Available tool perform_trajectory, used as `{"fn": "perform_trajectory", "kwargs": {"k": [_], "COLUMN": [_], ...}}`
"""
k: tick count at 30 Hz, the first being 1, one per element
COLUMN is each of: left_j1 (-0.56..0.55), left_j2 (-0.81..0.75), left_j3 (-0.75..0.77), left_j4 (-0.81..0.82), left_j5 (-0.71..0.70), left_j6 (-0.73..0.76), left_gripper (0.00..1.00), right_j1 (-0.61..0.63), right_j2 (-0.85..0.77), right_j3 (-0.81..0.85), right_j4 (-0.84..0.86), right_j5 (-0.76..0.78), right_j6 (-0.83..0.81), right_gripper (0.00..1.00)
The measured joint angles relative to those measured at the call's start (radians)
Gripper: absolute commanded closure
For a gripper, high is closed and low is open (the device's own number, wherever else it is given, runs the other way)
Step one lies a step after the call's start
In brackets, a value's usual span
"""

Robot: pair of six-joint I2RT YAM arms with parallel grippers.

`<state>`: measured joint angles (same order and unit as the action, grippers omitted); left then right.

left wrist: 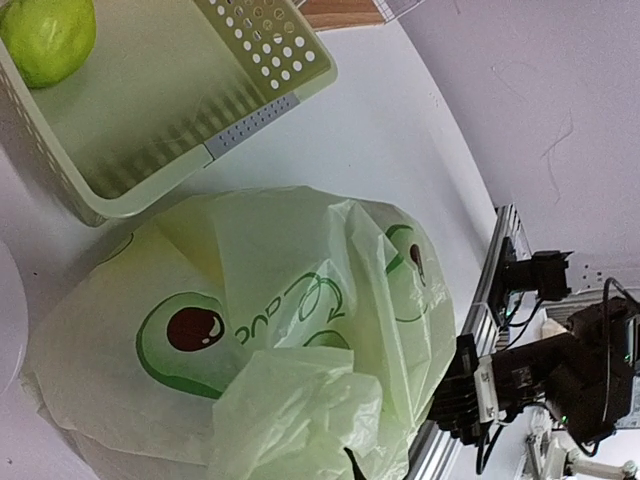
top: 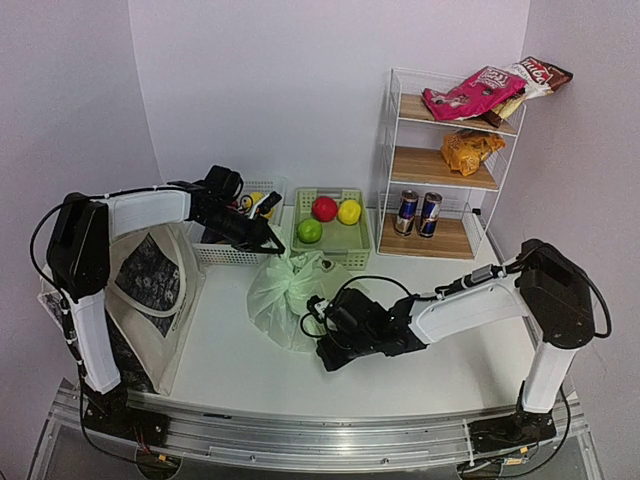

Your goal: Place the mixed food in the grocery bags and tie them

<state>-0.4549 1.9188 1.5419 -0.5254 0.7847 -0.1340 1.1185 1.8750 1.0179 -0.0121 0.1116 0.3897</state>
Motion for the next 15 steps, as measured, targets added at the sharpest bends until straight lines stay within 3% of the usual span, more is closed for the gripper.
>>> {"fn": "perform_trajectory", "kwargs": {"k": [15], "left_j1": [0.000], "left_j2": [0.054], "left_j3": [-0.007], "left_j4": [0.009], "left_j5": [-0.016], "left_j6": [0.179], "left_gripper": [1.00], "right_j1": [0.003], "right_j2": [-0.070], "right_j3": [-0.062], "right_j4": [0.005], "right_j5": [-0.020], "right_j6": [0.042], "right_gripper": [1.00]}}
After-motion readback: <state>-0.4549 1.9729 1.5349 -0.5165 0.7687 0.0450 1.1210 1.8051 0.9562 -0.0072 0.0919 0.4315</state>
